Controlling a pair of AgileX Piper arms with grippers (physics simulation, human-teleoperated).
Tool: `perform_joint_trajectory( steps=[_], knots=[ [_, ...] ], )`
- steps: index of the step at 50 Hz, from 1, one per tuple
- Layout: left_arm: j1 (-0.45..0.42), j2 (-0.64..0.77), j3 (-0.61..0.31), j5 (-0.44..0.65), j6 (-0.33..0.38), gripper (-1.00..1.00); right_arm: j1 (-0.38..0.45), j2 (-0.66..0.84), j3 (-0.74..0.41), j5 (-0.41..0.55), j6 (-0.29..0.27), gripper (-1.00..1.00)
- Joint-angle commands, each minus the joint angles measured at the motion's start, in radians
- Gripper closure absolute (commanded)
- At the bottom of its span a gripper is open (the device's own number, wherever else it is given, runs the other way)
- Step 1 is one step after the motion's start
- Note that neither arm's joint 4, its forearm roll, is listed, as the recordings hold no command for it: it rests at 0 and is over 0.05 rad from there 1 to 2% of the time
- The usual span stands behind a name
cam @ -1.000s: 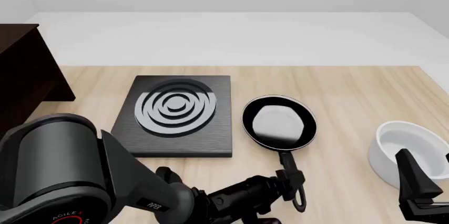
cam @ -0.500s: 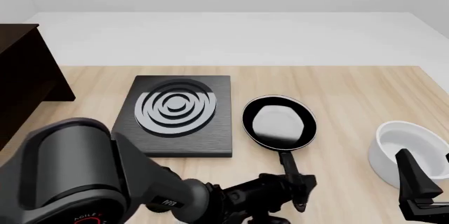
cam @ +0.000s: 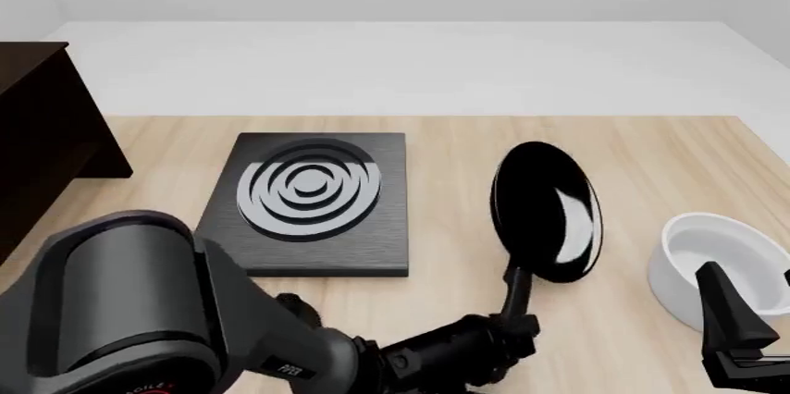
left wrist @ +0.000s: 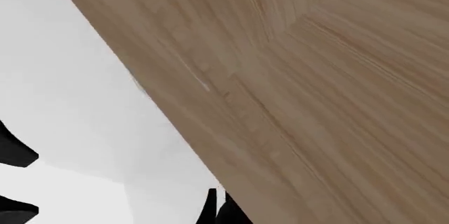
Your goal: Put the frying pan under the cabinet shelf.
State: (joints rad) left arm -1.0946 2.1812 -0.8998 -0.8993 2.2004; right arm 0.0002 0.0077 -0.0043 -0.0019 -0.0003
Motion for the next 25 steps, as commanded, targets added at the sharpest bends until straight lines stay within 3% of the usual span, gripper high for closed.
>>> perform_joint_trajectory(
  steps=[1,7,9,15,25],
  knots=[
    [-0.053,-0.015,0.264,-0.083,-0.241,1.0,0.0,0.0,0.0,0.0,0.0,-1.0],
    [-0.057,-0.149,0.272,-0.046,-0.242,1.0,0.0,0.0,0.0,0.0,0.0,-1.0],
    [-0.044,-0.19,0.251,-0.021,-0.272,1.0,0.0,0.0,0.0,0.0,0.0,-1.0],
    [-0.043,-0.248,0.256,-0.065,-0.256,1.0,0.0,0.0,0.0,0.0,0.0,-1.0],
    [-0.131,-0.418,0.377,-0.132,-0.229,1.0,0.0,0.0,0.0,0.0,0.0,-1.0]
  ],
)
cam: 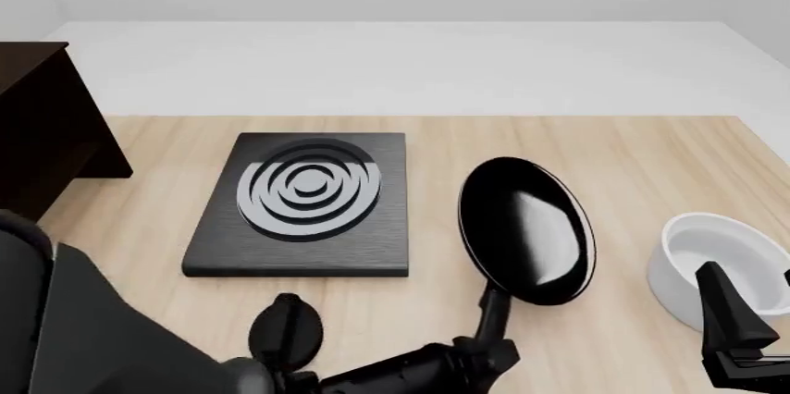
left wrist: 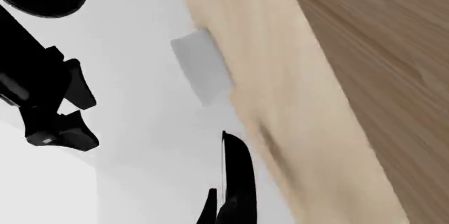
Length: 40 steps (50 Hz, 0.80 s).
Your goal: Put the frying pan under the cabinet shelf.
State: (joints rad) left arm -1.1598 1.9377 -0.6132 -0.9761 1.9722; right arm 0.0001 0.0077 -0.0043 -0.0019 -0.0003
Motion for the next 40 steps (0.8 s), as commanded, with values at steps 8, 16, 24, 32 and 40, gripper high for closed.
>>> perform_joint_trajectory(
  steps=[8,16,24,32,40],
  knots=[
    [-0.128,-0.419,0.103,0.161,-0.033,1.0,0.0,0.0,0.0,0.0,0.0,-1.0],
    [-0.108,-0.617,-0.054,0.564,-0.101,1.0,0.0,0.0,0.0,0.0,0.0,-1.0],
    [-0.079,-0.655,-0.355,0.999,-0.224,1.0,0.0,0.0,0.0,0.0,0.0,-1.0],
    [-0.027,-0.627,-0.535,1.263,-0.325,1.0,0.0,0.0,0.0,0.0,0.0,-1.0],
    [0.011,-0.69,-0.552,1.358,-0.291,1.0,0.0,0.0,0.0,0.0,0.001,-1.0]
  ],
)
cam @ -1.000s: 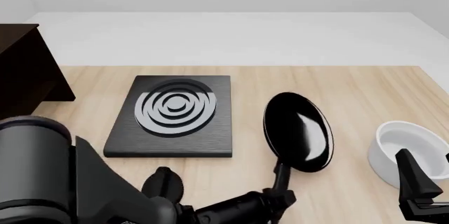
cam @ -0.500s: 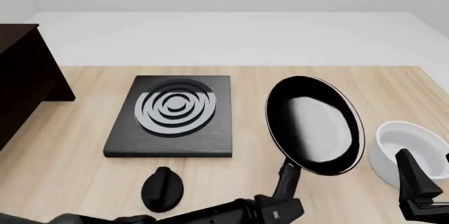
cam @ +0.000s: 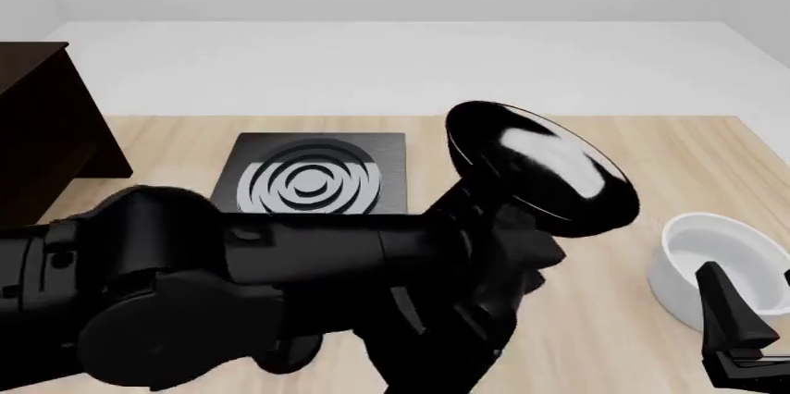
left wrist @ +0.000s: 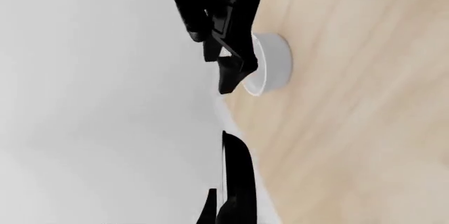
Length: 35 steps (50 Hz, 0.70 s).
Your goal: Put the frying pan under the cabinet shelf.
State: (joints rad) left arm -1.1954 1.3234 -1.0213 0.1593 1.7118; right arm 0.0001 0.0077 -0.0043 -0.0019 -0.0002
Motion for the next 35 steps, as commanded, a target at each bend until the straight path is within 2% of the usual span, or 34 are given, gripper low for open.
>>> perform_joint_trajectory(
  steps=[1,4,8,11,13,15,16,19,20,22,26,27,30,35],
  knots=[
    [0.066,-0.093,-0.112,0.207,0.009,1.0,0.0,0.0,0.0,0.0,0.0,-1.0],
    [0.068,-0.144,-0.054,0.194,0.021,1.0,0.0,0.0,0.0,0.0,0.0,-1.0],
    [0.087,-0.212,0.039,0.109,0.068,1.0,0.0,0.0,0.0,0.0,0.0,-1.0],
    [0.083,-0.254,0.075,0.085,0.058,1.0,0.0,0.0,0.0,0.0,0.0,-1.0],
    [0.096,-0.286,0.133,0.043,0.108,1.0,0.0,0.0,0.0,0.0,0.0,-1.0],
    [0.096,-0.326,0.146,0.043,0.087,1.0,0.0,0.0,0.0,0.0,0.0,-1.0],
    [0.096,-0.338,0.164,0.024,0.099,1.0,0.0,0.0,0.0,0.0,0.0,-1.0],
    [0.125,-0.358,0.16,0.015,0.048,1.0,0.0,0.0,0.0,0.0,0.0,-1.0],
    [0.125,-0.371,0.175,0.01,0.053,1.0,0.0,0.0,0.0,0.0,0.0,-1.0],
    [0.148,-0.375,0.108,0.045,-0.06,1.0,0.0,0.0,0.0,0.0,0.0,-1.0],
    [0.182,-0.398,0.106,0.049,-0.103,1.0,0.0,0.0,0.0,0.0,0.0,-1.0],
    [0.19,-0.397,0.078,0.051,-0.153,1.0,0.0,0.0,0.0,0.0,0.0,-1.0],
    [0.207,-0.43,0.117,0.025,-0.154,1.0,0.0,0.0,0.0,0.0,0.0,-1.0],
    [0.235,-0.461,0.056,0.05,-0.22,1.0,0.0,0.0,0.0,0.0,0.0,-1.0]
  ],
)
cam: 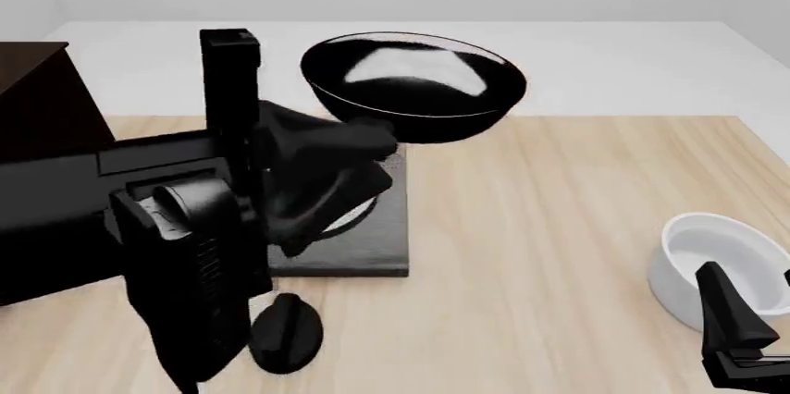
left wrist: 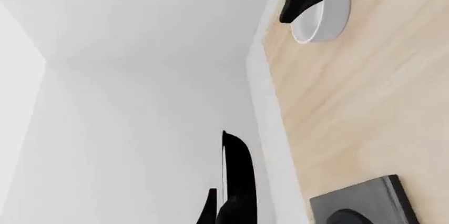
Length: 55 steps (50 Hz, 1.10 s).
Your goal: Put the frying pan under the cabinet shelf.
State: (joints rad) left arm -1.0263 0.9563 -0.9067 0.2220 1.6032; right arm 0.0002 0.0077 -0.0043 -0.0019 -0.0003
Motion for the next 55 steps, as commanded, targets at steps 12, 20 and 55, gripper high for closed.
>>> perform_joint_trajectory(
  steps=[12,20,55],
  knots=[
    [0.139,-0.211,0.175,-0.246,-0.133,1.0,0.0,0.0,0.0,0.0,0.0,-1.0],
    [0.213,-0.33,0.264,-0.251,-0.223,1.0,0.0,0.0,0.0,0.0,0.001,-1.0],
    [0.336,-0.571,0.61,-0.388,-0.171,1.0,0.0,0.0,0.0,0.0,0.0,-1.0]
  ],
)
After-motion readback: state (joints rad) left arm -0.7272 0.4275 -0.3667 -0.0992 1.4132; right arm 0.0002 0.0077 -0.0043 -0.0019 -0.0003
